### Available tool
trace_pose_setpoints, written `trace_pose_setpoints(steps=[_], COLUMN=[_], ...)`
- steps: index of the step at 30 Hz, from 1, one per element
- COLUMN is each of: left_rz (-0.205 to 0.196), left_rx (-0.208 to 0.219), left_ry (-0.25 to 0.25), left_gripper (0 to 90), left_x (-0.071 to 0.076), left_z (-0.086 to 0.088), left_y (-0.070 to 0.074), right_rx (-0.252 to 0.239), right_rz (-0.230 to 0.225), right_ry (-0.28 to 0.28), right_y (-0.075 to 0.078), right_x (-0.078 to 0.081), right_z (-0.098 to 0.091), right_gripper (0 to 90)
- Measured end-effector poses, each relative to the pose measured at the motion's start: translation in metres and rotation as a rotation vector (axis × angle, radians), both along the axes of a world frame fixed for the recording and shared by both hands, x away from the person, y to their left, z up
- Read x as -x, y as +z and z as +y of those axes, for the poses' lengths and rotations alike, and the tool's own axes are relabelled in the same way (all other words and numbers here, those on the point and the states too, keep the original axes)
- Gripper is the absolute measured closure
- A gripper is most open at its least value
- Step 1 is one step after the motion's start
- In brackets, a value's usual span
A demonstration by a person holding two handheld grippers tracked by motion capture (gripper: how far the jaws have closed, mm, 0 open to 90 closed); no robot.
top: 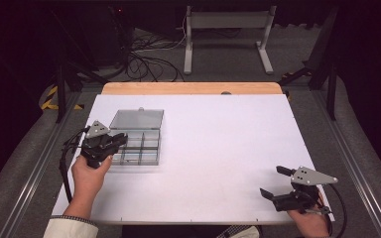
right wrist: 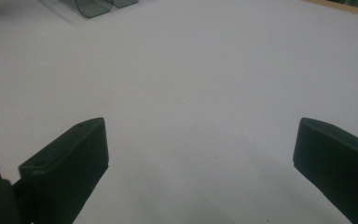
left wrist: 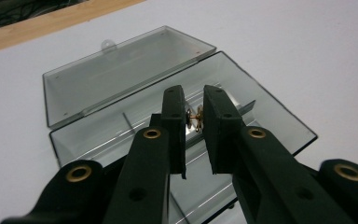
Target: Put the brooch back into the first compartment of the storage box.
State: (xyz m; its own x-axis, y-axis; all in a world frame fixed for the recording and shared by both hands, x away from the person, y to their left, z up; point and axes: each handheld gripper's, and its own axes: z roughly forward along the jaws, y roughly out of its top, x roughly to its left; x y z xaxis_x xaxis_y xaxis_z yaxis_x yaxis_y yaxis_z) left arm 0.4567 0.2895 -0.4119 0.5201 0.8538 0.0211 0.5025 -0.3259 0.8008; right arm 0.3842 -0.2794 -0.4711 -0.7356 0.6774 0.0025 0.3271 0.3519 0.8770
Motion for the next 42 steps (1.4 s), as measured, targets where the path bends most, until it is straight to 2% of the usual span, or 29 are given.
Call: trace_pose_setpoints(steps=[5,12,19,30,42], left_rz=[0.036,0.073,0.091,0.150,0.181], left_rx=[0.018,0.015,0.005,0.001,-0.022], left_ry=[0.049,0.104,0.134,0.190,0.213], left_gripper=[79.3,79.3,79.2,79.2,79.0], left_x=[-0.004,-0.011,-0.016,-0.030,-0.040], left_z=[0.013,0.023,0.024,0.025,0.027], left_y=[-0.006,-0.011,-0.014,-0.023,-0.032], right_rx=[0.000,0.003,0.004,0.003,0.002], right_rz=[0.002,0.003,0.008,0.007,0.006], right_ry=[0.000,0.000,0.003,0.003,0.002], right_y=[0.000,-0.001,-0.001,-0.001,-0.001], right_x=[0.000,-0.001,-0.001,-0.001,-0.001], right_z=[0.000,0.000,0.001,0.000,0.000], right_gripper=[3.9,3.9,3.9,4.0,3.9])
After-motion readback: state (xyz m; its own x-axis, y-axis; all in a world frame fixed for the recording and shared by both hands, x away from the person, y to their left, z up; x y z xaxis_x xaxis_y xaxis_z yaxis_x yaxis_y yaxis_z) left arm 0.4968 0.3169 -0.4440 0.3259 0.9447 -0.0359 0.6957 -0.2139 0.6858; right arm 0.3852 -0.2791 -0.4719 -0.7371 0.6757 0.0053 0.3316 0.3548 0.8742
